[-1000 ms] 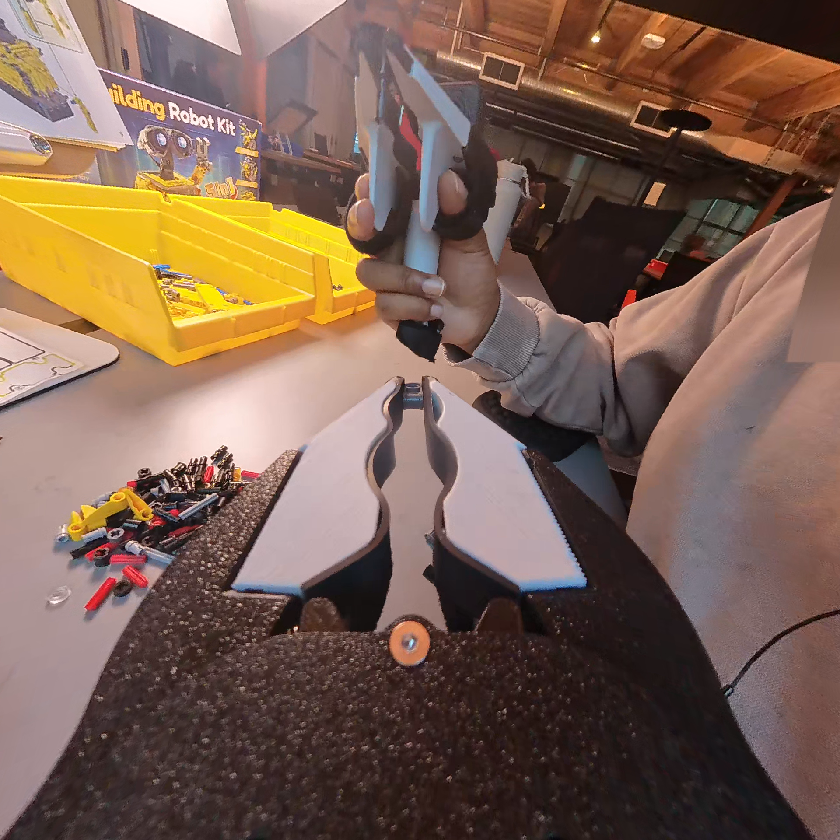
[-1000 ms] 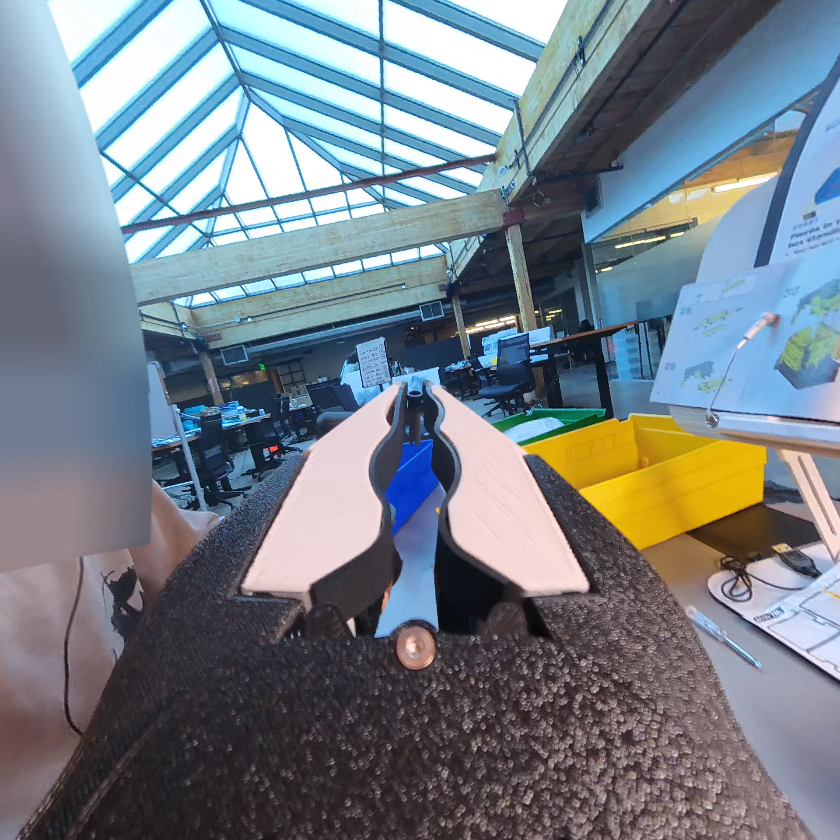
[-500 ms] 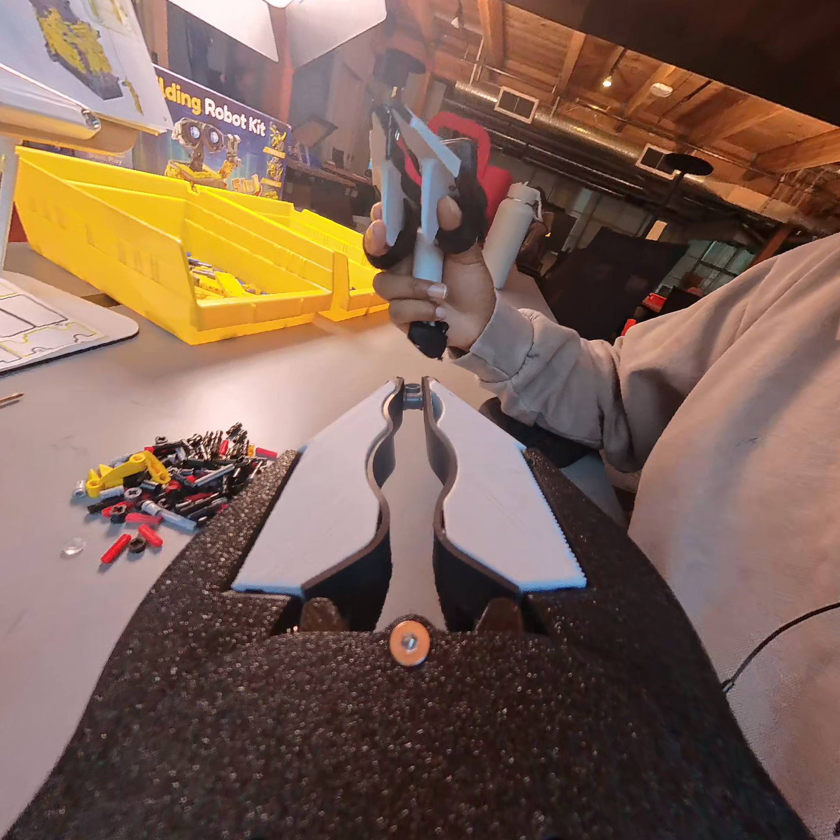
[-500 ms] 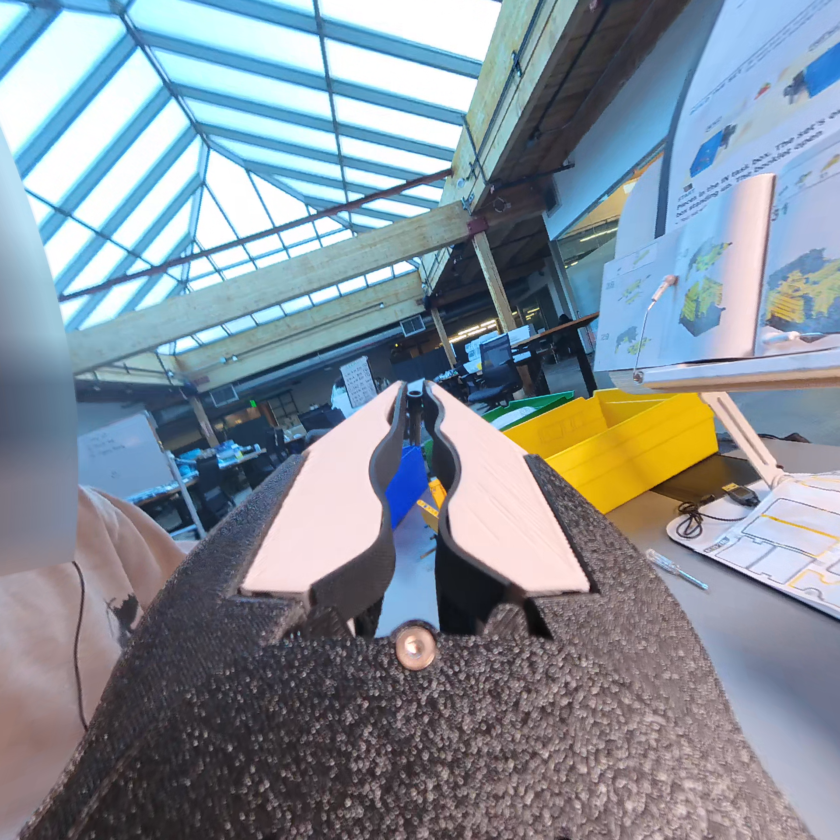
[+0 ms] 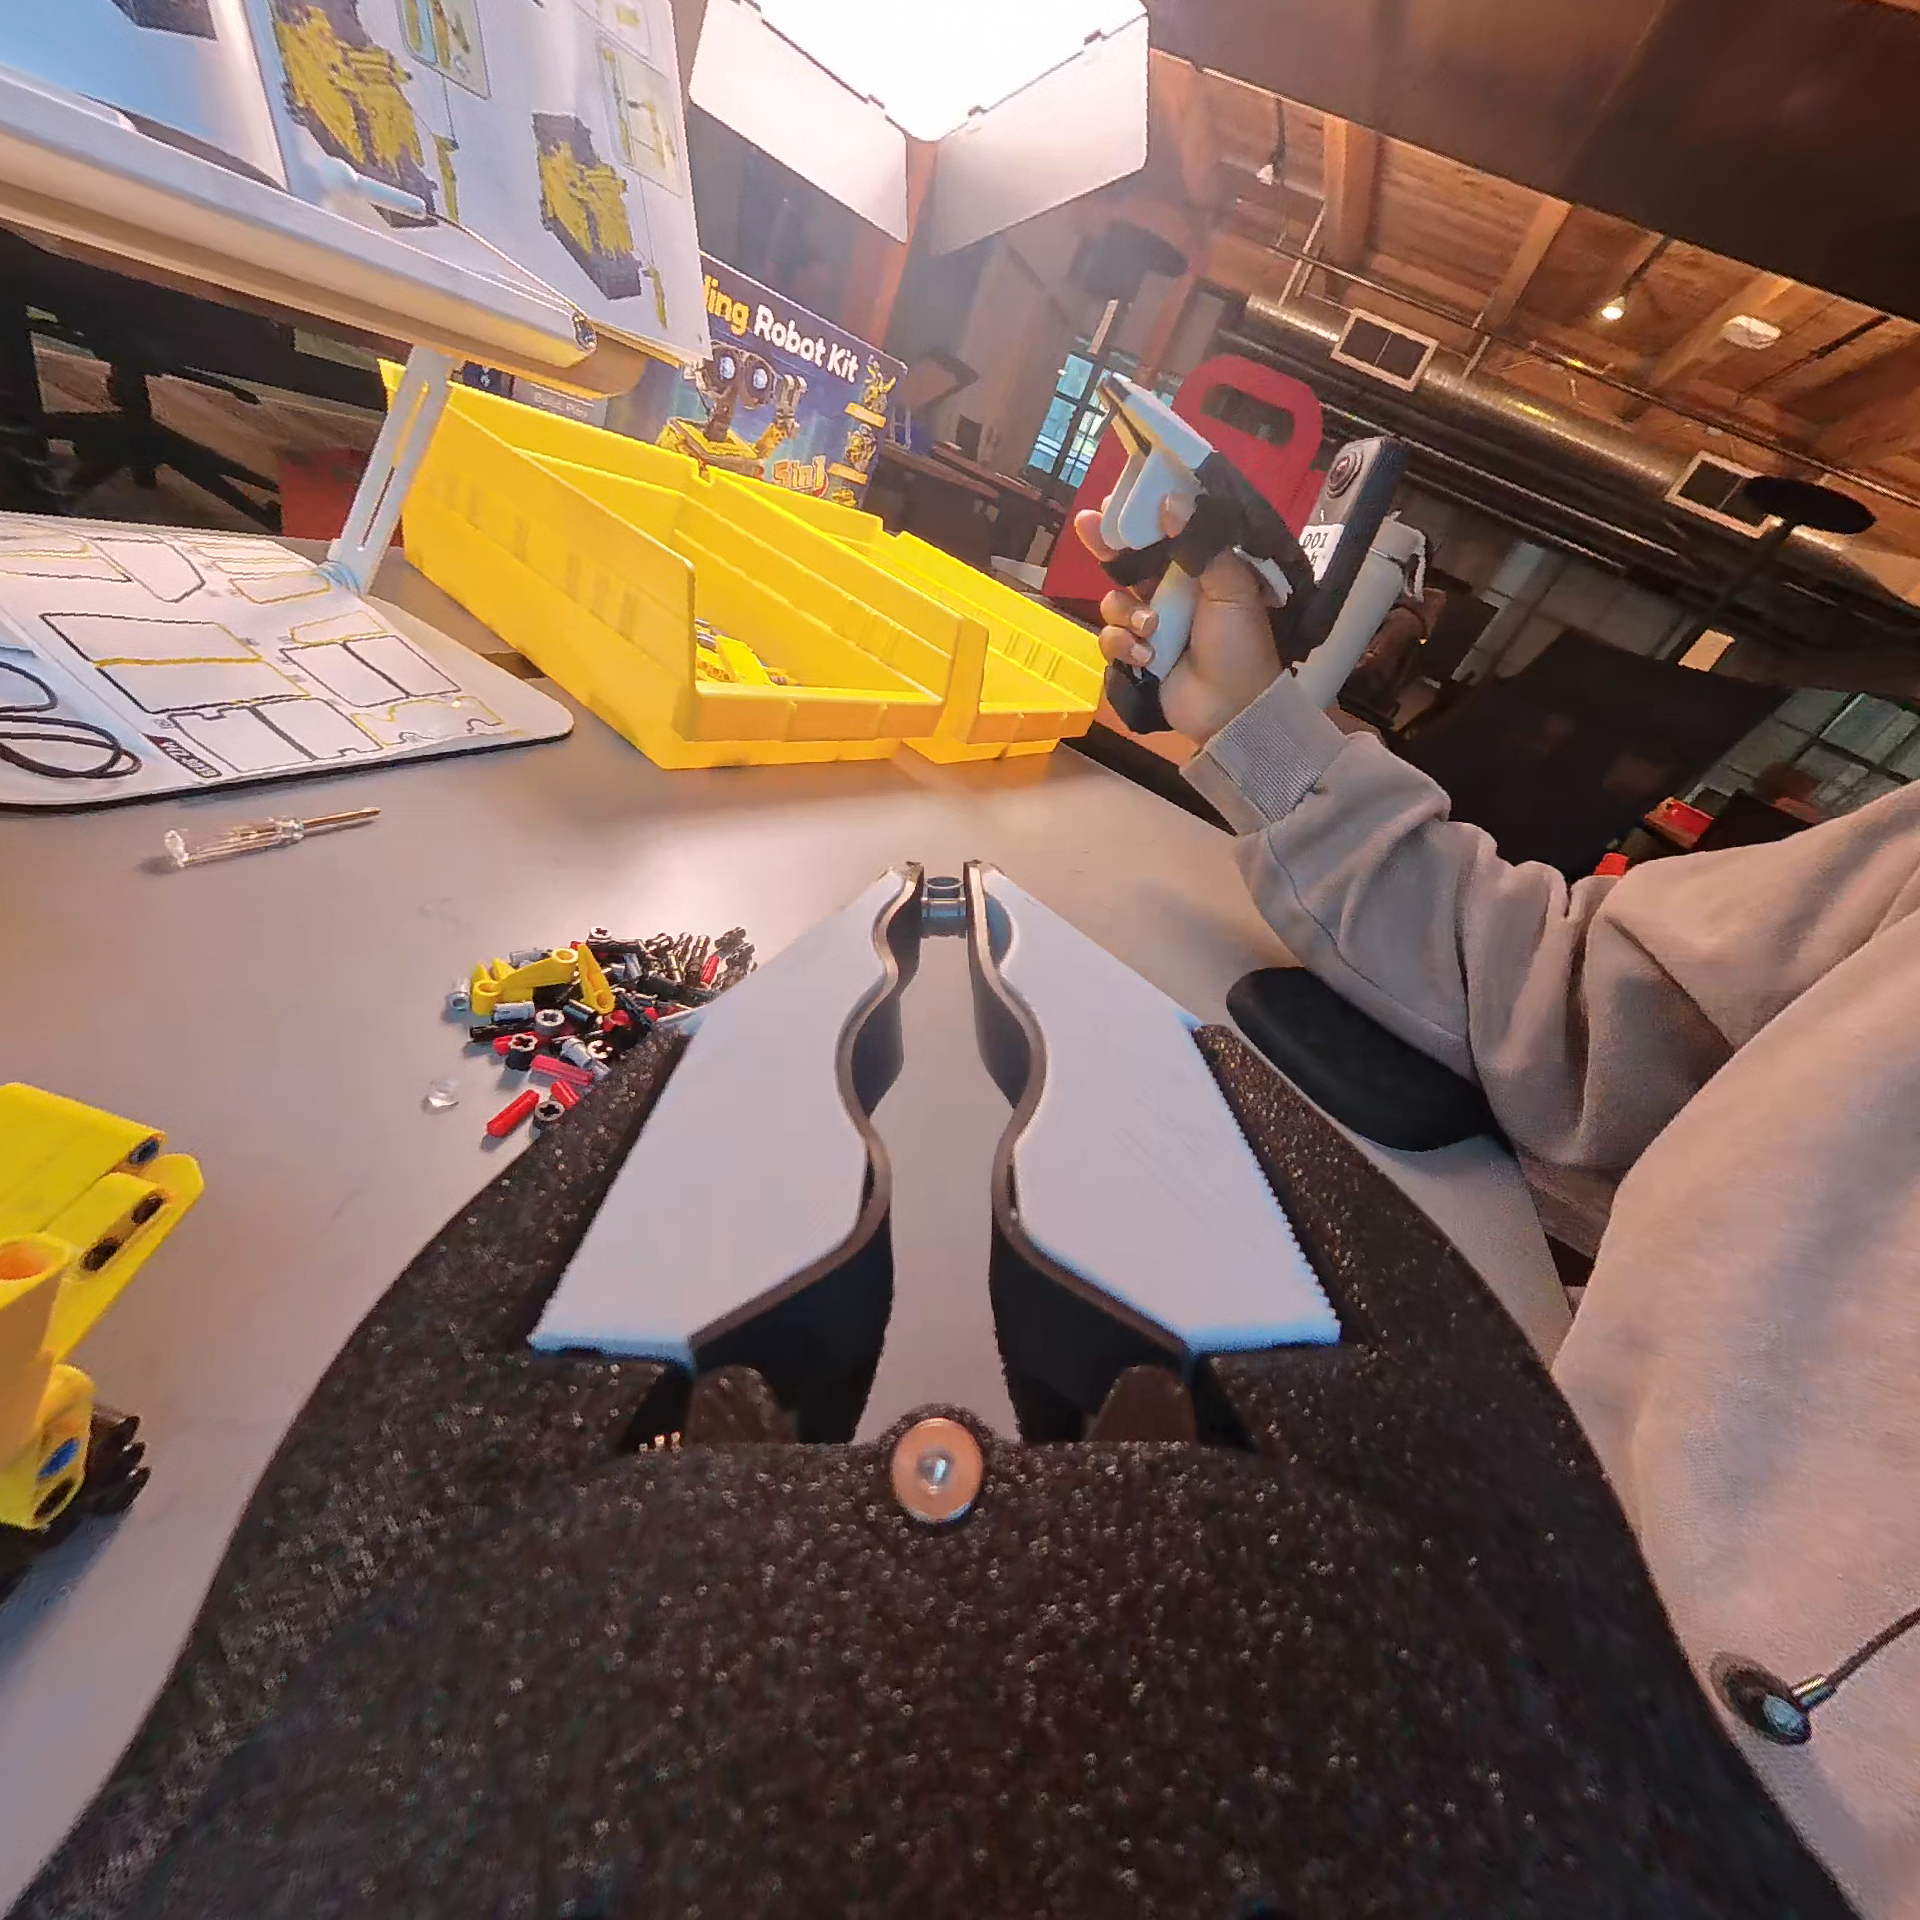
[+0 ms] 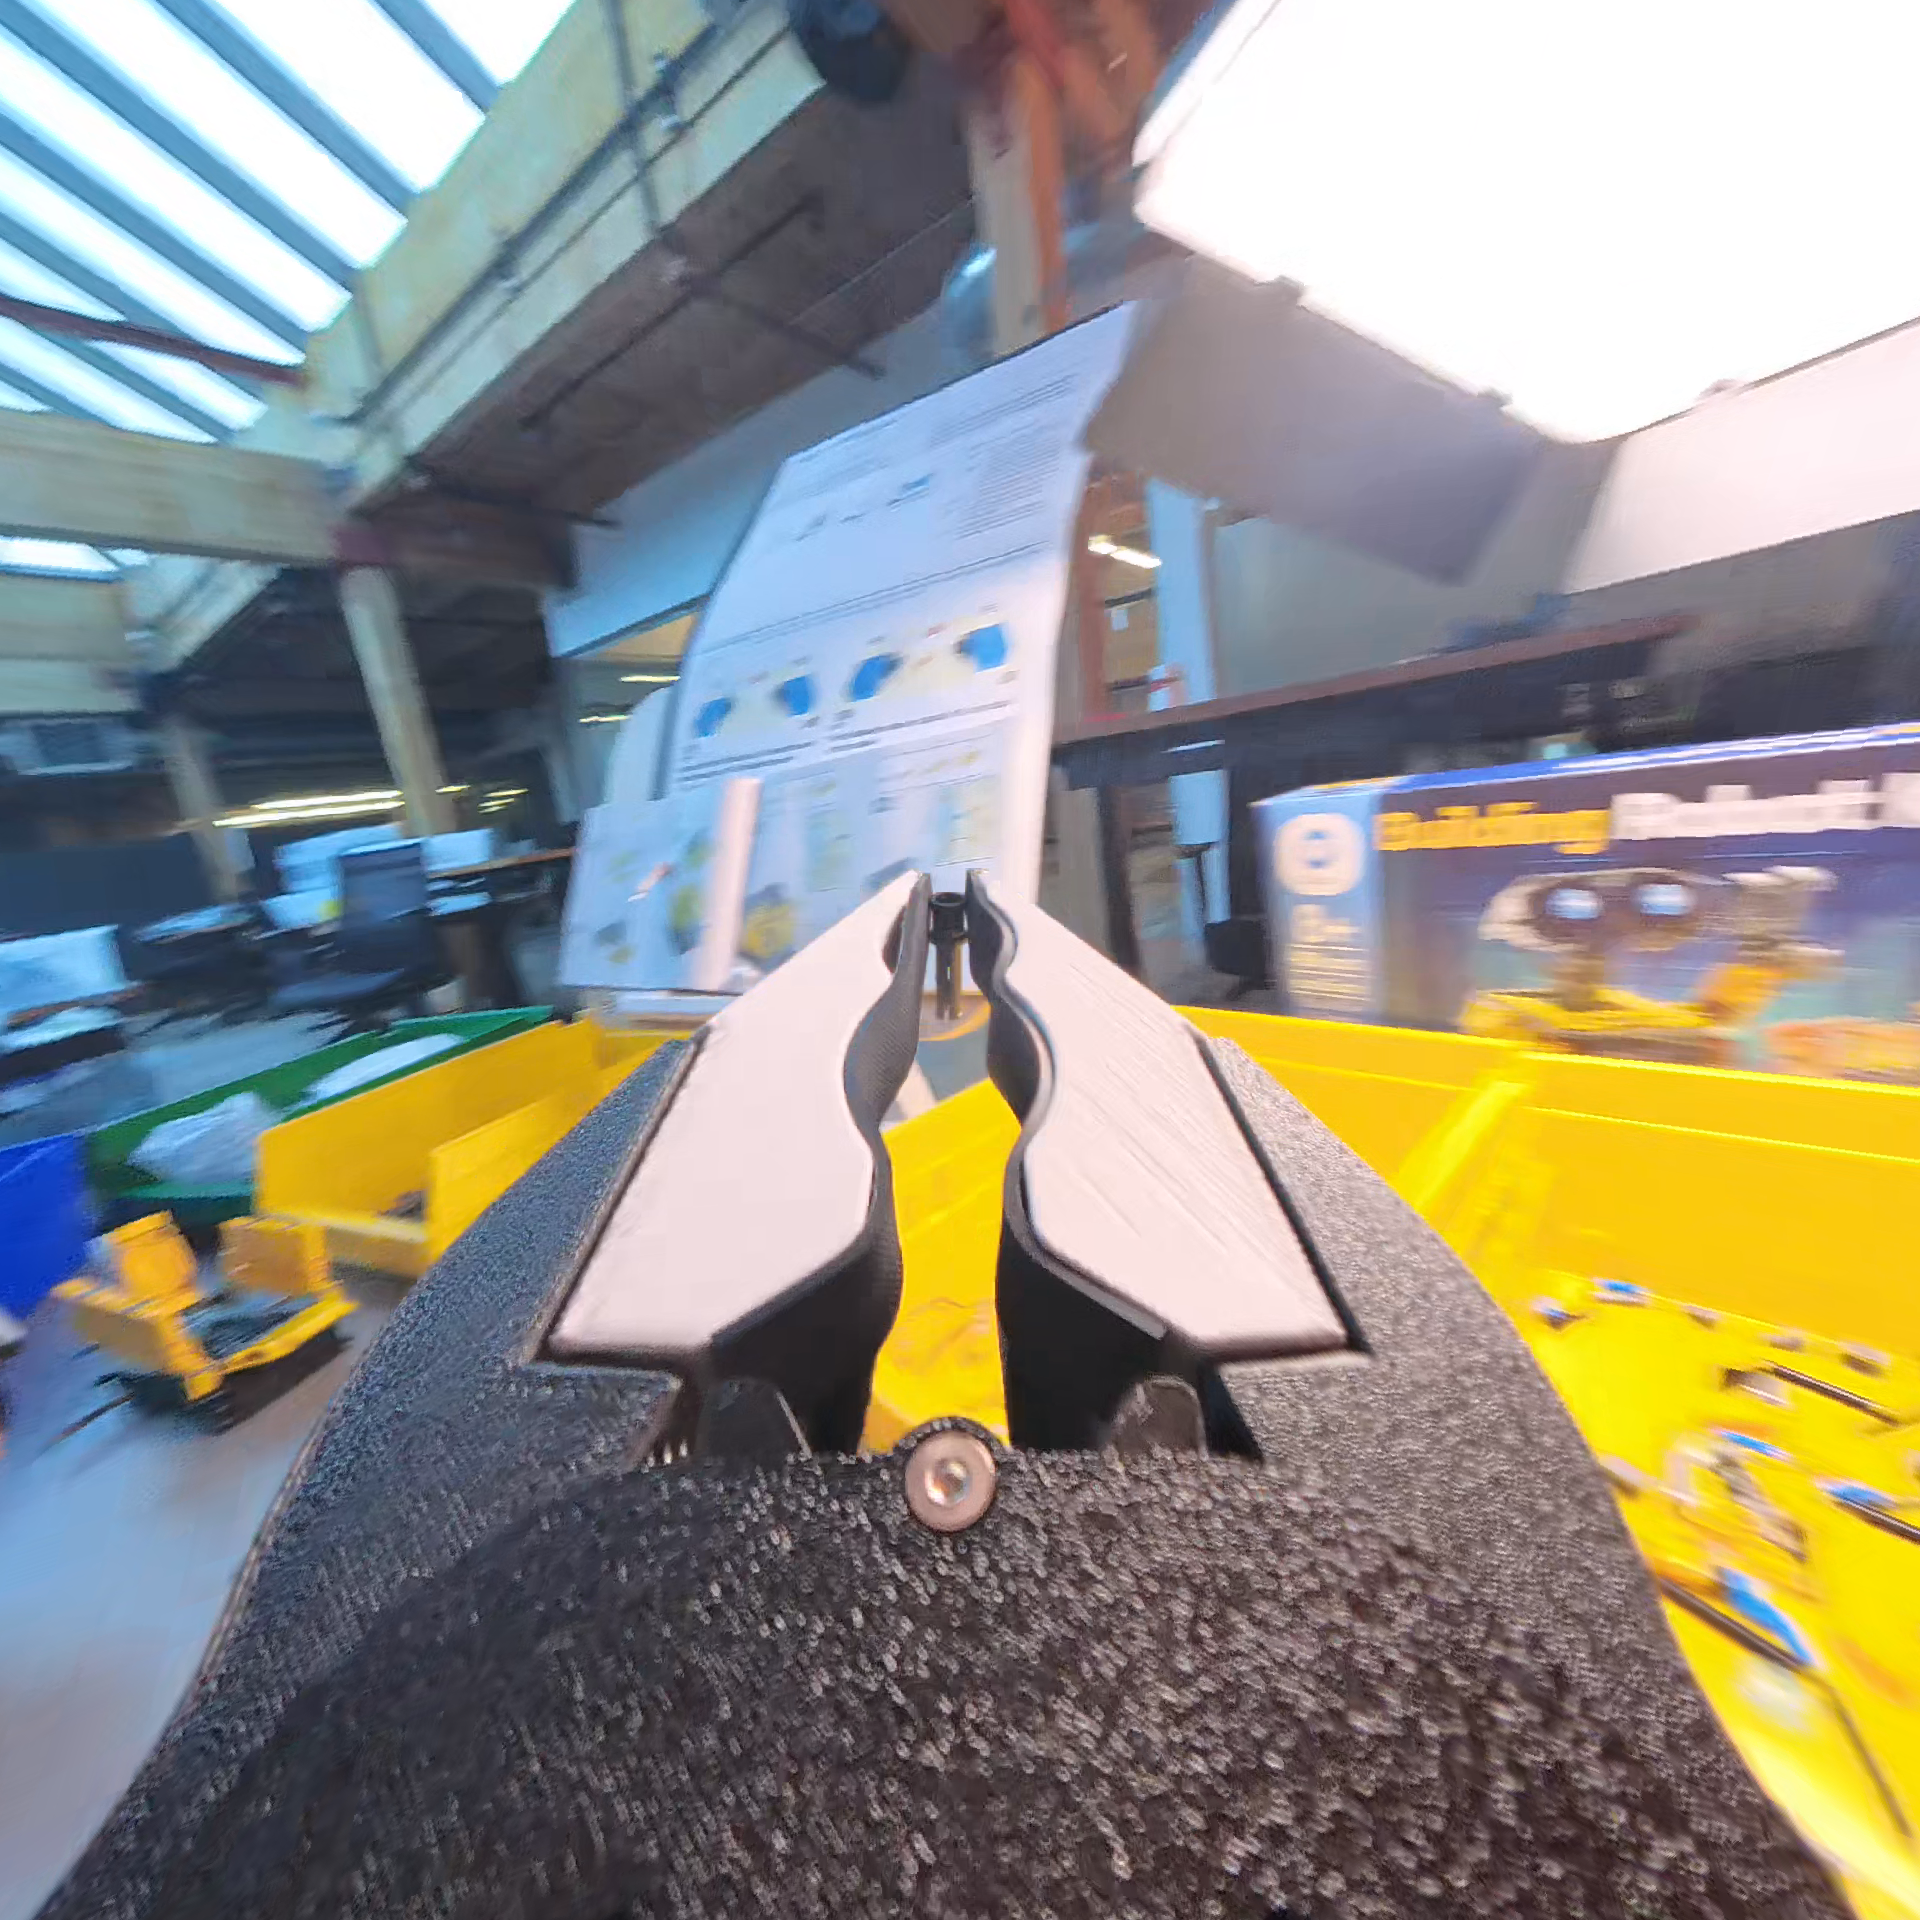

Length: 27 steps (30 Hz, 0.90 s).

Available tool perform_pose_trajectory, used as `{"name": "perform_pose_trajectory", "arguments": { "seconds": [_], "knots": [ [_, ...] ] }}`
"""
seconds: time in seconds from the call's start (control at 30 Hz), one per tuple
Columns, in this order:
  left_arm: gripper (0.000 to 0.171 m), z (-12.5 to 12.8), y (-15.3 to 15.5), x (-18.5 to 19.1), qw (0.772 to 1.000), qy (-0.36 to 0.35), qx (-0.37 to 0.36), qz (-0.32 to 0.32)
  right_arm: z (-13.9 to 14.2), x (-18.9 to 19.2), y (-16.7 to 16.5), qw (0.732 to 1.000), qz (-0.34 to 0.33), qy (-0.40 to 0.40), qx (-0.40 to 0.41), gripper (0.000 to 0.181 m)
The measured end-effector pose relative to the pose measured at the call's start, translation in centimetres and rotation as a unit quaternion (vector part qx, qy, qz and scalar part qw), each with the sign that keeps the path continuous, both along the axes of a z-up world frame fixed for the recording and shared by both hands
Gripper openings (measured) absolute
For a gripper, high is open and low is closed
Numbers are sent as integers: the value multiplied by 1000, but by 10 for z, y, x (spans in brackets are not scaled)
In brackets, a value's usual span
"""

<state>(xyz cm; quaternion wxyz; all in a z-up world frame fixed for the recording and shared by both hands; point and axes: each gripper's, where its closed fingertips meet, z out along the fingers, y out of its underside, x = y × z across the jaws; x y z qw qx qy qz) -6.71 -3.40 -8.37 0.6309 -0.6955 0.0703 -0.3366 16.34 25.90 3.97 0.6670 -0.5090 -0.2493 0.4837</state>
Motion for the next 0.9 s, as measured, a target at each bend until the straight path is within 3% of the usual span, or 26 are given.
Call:
{"name": "perform_pose_trajectory", "arguments": {
  "seconds": [0.13, 0.23, 0.6, 0.77, 0.9],
  "knots": [
    [6, -1, 0, 7, 1000, 21, 10, -9, -13, 53, 48, 995, -101, -23, -13, 5],
    [6, -4, 0, 9, 998, 56, 10, -10, -24, 69, 79, 988, -138, -61, -37, 5],
    [6, -19, 5, 9, 997, 76, -10, -8, -80, 47, 178, 939, -200, -264, -94, 6],
    [6, -19, 3, 13, 997, 79, -9, -16, -70, 49, 181, 936, -220, -262, -83, 26],
    [7, -15, 0, 17, 996, 80, -3, -25, -41, 33, 143, 957, -177, -223, -56, 39]
  ]
}}
